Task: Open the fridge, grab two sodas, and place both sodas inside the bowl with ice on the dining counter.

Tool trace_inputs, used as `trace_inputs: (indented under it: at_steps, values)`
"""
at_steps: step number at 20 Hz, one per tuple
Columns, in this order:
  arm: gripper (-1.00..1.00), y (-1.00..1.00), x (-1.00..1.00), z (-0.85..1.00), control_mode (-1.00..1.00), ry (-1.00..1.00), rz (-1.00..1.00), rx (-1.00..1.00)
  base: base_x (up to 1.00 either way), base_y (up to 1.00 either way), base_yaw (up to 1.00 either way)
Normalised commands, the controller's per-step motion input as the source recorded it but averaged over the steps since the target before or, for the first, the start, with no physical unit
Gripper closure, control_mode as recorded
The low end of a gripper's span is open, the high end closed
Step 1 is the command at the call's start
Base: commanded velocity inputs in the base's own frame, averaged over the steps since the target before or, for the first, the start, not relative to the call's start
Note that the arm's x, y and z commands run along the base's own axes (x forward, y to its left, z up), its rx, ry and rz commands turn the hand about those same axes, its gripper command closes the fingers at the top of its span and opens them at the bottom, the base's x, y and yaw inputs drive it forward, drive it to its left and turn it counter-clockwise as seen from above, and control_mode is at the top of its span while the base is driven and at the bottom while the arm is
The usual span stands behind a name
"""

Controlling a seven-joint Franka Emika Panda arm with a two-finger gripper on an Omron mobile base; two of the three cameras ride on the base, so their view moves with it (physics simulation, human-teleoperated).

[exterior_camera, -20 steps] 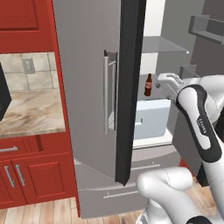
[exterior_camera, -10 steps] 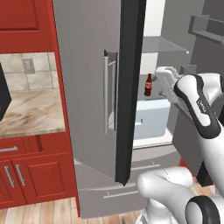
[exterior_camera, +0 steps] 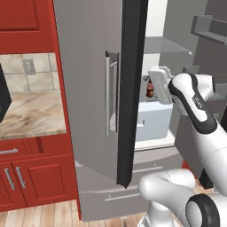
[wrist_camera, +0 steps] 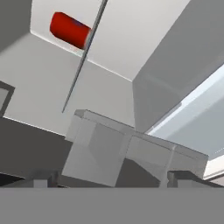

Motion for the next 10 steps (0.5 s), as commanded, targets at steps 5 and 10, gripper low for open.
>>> trace_inputs:
  at_steps: [5, 10]
  values:
    - [-1.0, 0.38, -0.04, 0.0, -1.0, 0.0, 0.15, 0.0, 0.0, 0.0, 0.0]
    - [-1.0, 0.45, -0.24, 0.0, -1.0, 0.0, 0.26, -0.01, 0.0, 0.0, 0.0]
